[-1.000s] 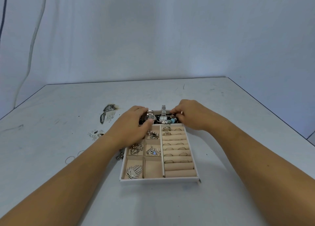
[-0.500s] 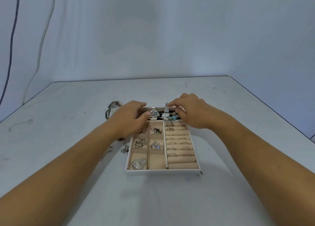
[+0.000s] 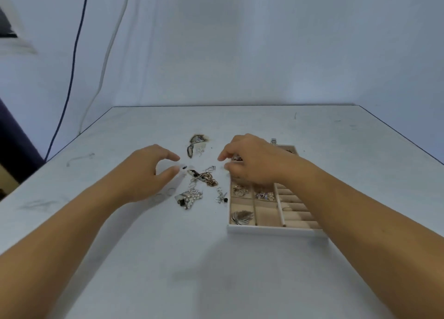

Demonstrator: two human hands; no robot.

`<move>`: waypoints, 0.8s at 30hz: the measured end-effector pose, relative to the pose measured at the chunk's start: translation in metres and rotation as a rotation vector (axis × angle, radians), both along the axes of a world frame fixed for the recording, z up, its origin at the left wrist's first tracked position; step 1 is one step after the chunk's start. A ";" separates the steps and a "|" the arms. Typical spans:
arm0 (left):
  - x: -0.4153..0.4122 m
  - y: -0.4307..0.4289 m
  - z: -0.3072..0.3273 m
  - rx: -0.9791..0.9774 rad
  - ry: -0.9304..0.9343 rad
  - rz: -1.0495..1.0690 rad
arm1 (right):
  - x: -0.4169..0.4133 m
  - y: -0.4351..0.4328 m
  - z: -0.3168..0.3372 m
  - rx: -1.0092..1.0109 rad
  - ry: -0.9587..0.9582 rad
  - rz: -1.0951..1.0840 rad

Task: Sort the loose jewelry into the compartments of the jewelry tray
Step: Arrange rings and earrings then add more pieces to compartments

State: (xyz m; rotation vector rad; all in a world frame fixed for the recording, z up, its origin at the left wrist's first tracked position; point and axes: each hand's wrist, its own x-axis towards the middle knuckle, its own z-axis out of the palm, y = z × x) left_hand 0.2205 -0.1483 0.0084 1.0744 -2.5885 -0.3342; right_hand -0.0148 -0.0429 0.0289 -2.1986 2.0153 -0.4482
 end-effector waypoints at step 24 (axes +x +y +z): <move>0.024 0.012 -0.030 0.082 0.197 -0.254 | 0.042 -0.037 -0.013 0.123 0.159 0.004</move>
